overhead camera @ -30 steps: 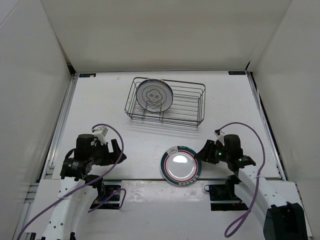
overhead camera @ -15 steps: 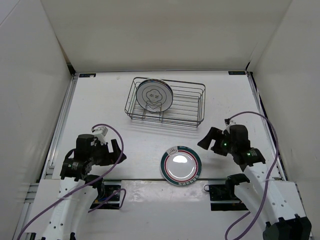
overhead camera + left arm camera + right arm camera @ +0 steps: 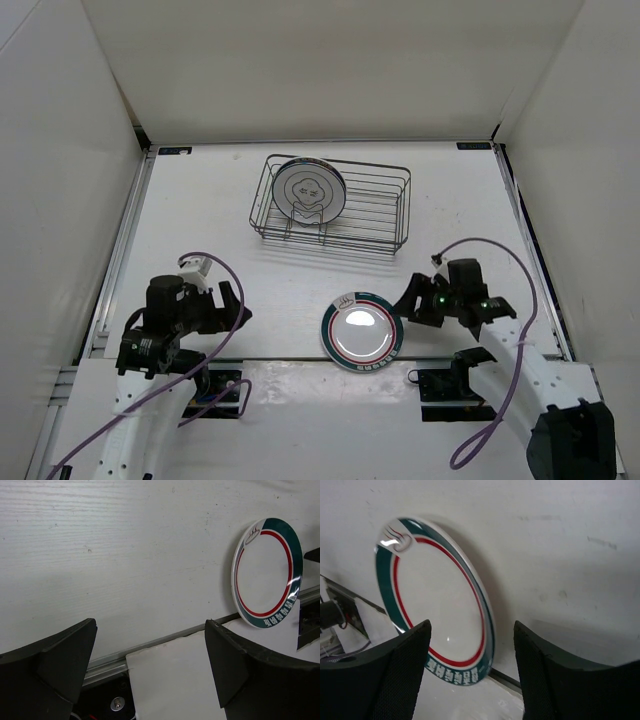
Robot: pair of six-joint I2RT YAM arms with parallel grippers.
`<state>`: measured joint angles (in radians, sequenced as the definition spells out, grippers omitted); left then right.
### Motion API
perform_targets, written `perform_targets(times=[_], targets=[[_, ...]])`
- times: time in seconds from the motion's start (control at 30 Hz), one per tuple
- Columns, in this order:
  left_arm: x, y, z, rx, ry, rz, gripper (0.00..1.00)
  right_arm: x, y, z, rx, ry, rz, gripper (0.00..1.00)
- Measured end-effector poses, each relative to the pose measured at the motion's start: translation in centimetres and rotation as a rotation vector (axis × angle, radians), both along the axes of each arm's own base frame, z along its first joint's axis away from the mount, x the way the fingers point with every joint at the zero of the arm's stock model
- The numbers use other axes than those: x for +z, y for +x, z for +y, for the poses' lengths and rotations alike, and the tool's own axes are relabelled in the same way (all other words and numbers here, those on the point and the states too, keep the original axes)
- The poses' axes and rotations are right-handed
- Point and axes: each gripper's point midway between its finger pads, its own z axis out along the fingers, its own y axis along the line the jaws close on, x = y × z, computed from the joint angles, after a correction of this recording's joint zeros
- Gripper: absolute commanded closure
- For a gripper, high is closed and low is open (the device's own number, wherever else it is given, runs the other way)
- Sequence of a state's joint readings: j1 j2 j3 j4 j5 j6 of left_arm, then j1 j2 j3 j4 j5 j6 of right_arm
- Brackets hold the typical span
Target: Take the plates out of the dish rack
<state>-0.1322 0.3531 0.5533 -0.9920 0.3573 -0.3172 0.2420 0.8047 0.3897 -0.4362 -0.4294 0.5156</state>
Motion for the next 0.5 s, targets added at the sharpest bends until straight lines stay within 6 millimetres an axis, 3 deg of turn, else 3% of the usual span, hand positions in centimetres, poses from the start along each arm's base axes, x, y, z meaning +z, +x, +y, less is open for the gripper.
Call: perform_targets(times=[0.1, 0.23, 0.27, 0.47, 0.5], targets=[[-0.2, -0.1, -0.1, -0.002, -0.003, 0.016, 0.0, -1.9, -2.1, -0.6, -0.015, -0.008, 0.031, 0.38], [-0.5, -0.1, -0.2, -0.006, -0.002, 0.048, 0.0, -2.4, -2.5, -0.6, -0.028, 0.01, 0.018, 0.49], [-0.6, -0.1, -0.2, -0.006, -0.001, 0.05, 0.0, -2.7, -2.6, -0.5, -0.026, 0.013, 0.027, 0.56], [-0.5, -0.1, -0.1, -0.005, -0.002, 0.041, 0.0, -4.4, -3.5, -0.2, -0.017, 0.021, 0.137, 0.65], [-0.5, -0.1, -0.1, -0.005, -0.002, 0.038, 0.0, -4.5, -3.6, 0.0, -0.013, 0.031, 0.142, 0.71]])
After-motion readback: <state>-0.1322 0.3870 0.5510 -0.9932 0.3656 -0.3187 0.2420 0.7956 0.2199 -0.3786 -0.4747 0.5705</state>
